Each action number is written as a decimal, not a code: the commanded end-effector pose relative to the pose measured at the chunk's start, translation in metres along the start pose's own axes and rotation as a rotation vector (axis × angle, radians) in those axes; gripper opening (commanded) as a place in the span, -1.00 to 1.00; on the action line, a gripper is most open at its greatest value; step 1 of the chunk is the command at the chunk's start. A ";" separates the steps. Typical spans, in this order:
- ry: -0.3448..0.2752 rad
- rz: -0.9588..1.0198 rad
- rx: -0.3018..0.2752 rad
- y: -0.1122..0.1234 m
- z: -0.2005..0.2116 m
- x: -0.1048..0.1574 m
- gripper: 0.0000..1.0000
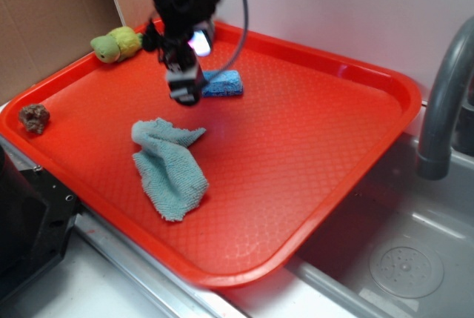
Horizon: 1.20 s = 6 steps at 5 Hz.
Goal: Grab the blue sponge.
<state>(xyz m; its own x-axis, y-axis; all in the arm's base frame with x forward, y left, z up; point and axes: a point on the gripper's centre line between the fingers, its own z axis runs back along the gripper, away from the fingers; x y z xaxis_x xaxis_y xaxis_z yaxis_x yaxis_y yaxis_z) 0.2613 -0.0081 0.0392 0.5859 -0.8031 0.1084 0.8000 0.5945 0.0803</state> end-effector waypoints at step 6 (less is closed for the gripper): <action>0.051 0.569 -0.001 -0.047 0.100 0.001 -1.00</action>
<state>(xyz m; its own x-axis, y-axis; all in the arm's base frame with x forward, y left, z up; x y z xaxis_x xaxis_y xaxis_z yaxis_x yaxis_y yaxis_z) 0.2025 -0.0165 0.1250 0.9481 -0.3143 0.0486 0.3146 0.9492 0.0019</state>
